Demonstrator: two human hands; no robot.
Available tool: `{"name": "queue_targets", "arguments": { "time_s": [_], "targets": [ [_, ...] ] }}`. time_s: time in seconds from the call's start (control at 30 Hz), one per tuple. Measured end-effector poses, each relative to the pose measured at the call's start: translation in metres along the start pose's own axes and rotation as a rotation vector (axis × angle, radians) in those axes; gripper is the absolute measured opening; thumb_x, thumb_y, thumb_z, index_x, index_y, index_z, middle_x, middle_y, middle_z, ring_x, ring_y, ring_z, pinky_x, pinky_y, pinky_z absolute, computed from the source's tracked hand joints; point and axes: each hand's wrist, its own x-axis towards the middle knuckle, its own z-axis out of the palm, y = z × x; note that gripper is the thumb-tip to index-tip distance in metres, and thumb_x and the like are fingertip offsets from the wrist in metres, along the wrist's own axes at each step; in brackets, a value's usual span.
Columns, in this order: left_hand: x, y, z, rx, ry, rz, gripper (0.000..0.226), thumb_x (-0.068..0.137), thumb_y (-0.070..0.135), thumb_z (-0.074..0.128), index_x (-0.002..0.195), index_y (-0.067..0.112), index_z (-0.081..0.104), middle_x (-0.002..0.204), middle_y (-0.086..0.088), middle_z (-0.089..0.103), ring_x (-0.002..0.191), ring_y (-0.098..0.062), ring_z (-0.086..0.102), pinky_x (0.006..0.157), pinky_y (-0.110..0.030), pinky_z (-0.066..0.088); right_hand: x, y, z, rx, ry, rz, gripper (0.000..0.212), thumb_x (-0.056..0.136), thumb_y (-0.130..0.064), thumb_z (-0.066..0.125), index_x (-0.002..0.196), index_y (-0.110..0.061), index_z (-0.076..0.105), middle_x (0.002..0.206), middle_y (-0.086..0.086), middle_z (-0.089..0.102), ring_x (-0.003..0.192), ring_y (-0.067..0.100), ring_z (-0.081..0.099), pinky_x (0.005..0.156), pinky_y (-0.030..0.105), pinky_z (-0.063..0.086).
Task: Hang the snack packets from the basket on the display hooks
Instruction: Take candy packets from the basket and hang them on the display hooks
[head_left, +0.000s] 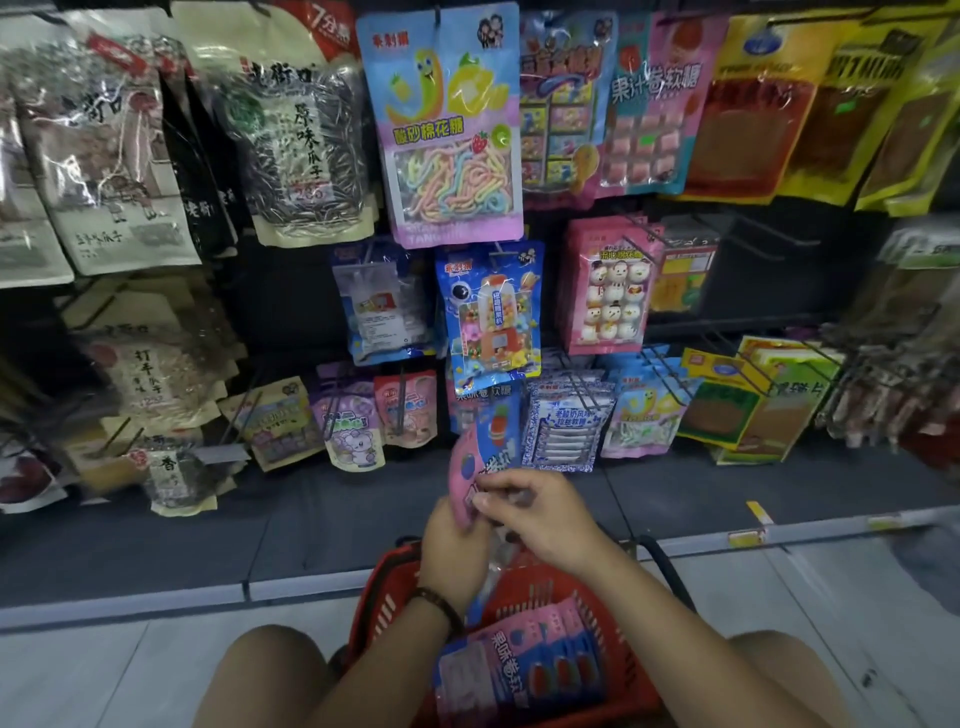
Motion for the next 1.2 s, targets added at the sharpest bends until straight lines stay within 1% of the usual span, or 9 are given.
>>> {"name": "queue_targets", "arguments": {
  "time_s": [0.1,0.23,0.37,0.53,0.7,0.83,0.9,1.03,1.2],
  "targets": [
    [0.017,-0.007,-0.014,-0.137,-0.001,-0.110,0.017,0.102,0.005,0.062,0.111,0.011,0.076,0.108,-0.009,0.081,0.112,-0.034,0.073,0.095,-0.044,0.060,0.003,0.004,-0.015,-0.102,0.067,-0.015,0.037,0.091,-0.027,0.083,0.125,-0.040,0.076,0.110,-0.005,0.069,0.085,0.005,0.070,0.077,0.015,0.054],
    [0.036,-0.006,-0.030,-0.130,-0.059,-0.118,0.027,0.098,0.005,0.069,0.124,0.013,0.070,0.118,-0.003,0.079,0.114,-0.024,0.074,0.105,-0.050,0.055,0.010,0.009,-0.049,-0.285,0.287,-0.071,0.064,0.090,-0.029,0.084,0.144,-0.052,0.058,0.123,-0.012,0.048,0.111,0.002,0.060,0.091,0.000,0.043],
    [0.054,-0.005,-0.036,-0.176,-0.166,-0.135,0.029,0.100,0.009,0.066,0.129,0.013,0.068,0.125,-0.009,0.076,0.120,-0.034,0.070,0.106,-0.057,0.053,0.020,0.014,-0.050,0.023,0.191,-0.013,0.099,0.094,-0.018,0.081,0.162,-0.056,0.019,0.133,-0.004,0.065,0.113,0.014,0.073,0.093,0.038,0.063],
    [0.072,0.001,-0.030,-0.062,-0.206,-0.077,0.028,0.105,0.025,0.061,0.130,0.015,0.069,0.126,-0.002,0.076,0.121,-0.023,0.071,0.109,-0.052,0.052,0.038,0.026,-0.054,0.018,0.286,-0.032,0.014,0.105,-0.027,0.065,0.118,-0.028,0.071,0.106,-0.003,0.079,0.098,0.023,0.076,0.085,0.049,0.064],
    [0.097,-0.007,-0.024,0.156,-0.082,-0.019,0.015,0.096,0.018,0.075,0.099,0.032,0.078,0.096,0.016,0.081,0.090,-0.002,0.076,0.090,-0.037,0.063,0.054,0.046,-0.060,0.003,0.306,-0.037,0.019,0.107,-0.026,0.061,0.104,-0.011,0.072,0.097,0.013,0.076,0.092,0.033,0.072,0.084,0.058,0.057],
    [0.121,-0.027,-0.015,0.372,0.017,-0.050,0.020,0.088,0.031,0.083,0.071,0.030,0.073,0.077,0.009,0.075,0.078,-0.011,0.069,0.081,-0.039,0.058,0.071,0.071,-0.067,-0.062,0.312,-0.030,0.031,0.102,-0.032,0.068,0.073,-0.039,0.071,0.061,-0.017,0.061,0.056,0.006,0.053,0.059,0.026,0.045],
    [0.135,-0.037,-0.010,0.518,0.064,-0.067,0.021,0.086,0.039,0.082,0.075,0.033,0.066,0.076,0.009,0.069,0.077,-0.017,0.063,0.077,-0.033,0.051,0.081,0.084,-0.068,-0.060,0.307,0.011,0.025,0.101,-0.034,0.069,0.078,-0.025,0.074,0.066,-0.004,0.067,0.063,0.015,0.063,0.063,0.041,0.049],
    [0.162,-0.068,0.003,0.427,0.047,-0.145,0.029,0.088,0.025,0.082,0.077,0.041,0.061,0.077,0.015,0.067,0.078,-0.014,0.063,0.081,-0.032,0.050,0.108,0.117,-0.063,-0.007,0.322,0.081,0.028,0.103,-0.028,0.068,0.080,-0.042,0.073,0.074,-0.004,0.076,0.077,0.020,0.077,0.069,0.030,0.056],
    [0.192,-0.114,0.016,0.020,0.072,-0.359,0.013,0.092,0.013,0.078,0.092,0.005,0.068,0.079,-0.003,0.067,0.083,-0.026,0.064,0.077,-0.041,0.053,0.148,0.159,-0.059,0.076,0.284,0.170,0.018,0.095,-0.057,0.069,0.101,-0.042,0.078,0.092,0.000,0.080,0.086,0.022,0.078,0.084,0.054,0.063]
  ]
}}
